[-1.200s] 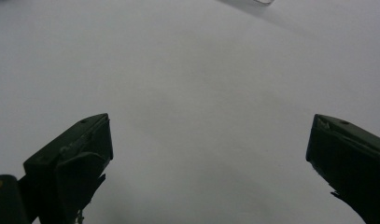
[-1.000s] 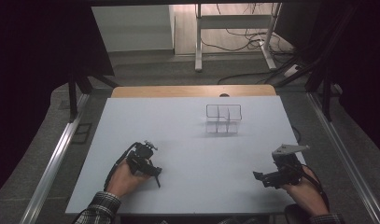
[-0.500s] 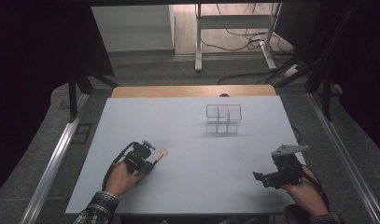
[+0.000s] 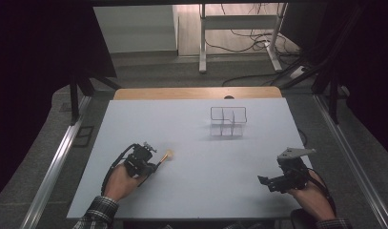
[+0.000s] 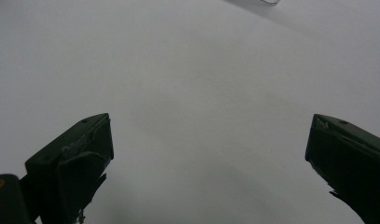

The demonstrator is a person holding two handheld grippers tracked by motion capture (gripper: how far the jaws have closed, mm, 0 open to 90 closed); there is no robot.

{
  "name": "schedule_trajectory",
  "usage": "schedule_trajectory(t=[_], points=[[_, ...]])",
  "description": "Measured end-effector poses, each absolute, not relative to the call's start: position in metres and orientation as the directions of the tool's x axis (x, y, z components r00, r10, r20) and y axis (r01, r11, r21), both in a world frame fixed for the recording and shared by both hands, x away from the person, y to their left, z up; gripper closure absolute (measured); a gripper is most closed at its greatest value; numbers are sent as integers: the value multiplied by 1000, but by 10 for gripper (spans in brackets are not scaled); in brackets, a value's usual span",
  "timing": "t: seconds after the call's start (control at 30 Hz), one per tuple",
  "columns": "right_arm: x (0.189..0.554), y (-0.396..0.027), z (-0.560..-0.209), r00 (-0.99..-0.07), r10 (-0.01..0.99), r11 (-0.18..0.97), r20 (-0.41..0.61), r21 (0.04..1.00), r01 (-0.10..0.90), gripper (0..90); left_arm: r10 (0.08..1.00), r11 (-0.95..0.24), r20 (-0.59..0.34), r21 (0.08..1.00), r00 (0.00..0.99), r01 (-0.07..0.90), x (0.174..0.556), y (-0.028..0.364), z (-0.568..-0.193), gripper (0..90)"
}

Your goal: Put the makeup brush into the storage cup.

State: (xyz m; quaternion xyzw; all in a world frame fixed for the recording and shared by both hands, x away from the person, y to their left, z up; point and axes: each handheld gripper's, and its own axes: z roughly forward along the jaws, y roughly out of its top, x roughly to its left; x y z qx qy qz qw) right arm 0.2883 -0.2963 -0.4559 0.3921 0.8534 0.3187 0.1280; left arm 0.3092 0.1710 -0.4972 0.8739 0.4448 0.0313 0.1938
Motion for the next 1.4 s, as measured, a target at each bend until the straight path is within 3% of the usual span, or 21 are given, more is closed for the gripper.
schedule_trajectory(t=[1.4], points=[[286, -297, -449, -673, 738, 433, 57, 724, 536, 0, 690, -501, -104, 646, 716, 576, 282, 166, -457, 836]])
